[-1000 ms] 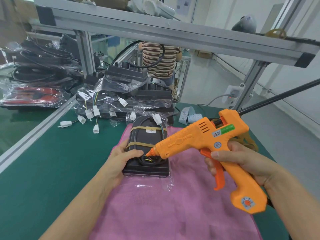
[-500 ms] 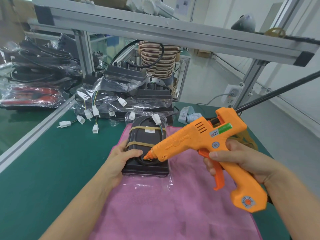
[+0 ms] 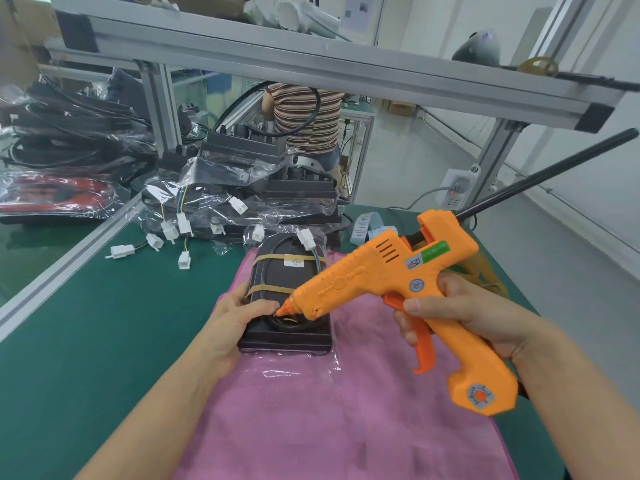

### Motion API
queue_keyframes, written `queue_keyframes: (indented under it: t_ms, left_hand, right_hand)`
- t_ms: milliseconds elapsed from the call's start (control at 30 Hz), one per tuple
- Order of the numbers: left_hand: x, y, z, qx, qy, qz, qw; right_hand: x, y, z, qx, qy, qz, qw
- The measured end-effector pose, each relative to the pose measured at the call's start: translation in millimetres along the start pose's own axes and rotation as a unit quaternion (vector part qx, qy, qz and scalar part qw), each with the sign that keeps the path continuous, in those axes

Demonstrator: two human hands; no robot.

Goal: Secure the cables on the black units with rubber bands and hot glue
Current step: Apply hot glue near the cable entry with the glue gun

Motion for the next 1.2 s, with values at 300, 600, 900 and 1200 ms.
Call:
queue_keyframes:
  t_ms: [300, 600, 900, 1200]
  left_hand:
    - [-0.1, -0.5, 1.1, -0.006, 0.002, 0.007, 1.0]
    - [-1.8, -0.2, 1.3, -0.01, 0.014, 0.008, 1.0]
    - [-4.3, -1.5, 0.1, -0.015, 0.025, -0.001, 1.0]
    - [-7.5, -1.8, -1.3, -0.011, 0.04, -0.001, 0.999]
  right_hand:
    - [-7.3, -5.7, 0.8, -0.02, 0.018, -0.005, 1.0]
    - [-9.2, 4.8, 6.7, -0.001, 0.022, -0.029, 0.999]
    - [-14.5, 14.3, 9.9, 0.019, 0.028, -0.034, 0.999]
    - [-13.0, 19.6, 16.2, 0.026, 0.027, -0.077, 0.996]
Point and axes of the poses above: each hand's wrist, its own z-axis away from the middle knuckle, its own x-axis out of the palm, y = z × x, the point moved 9 cm from there along -z, towards the middle knuckle, and after that the axes turned 14 degrees about z, right-handed, at the moved point
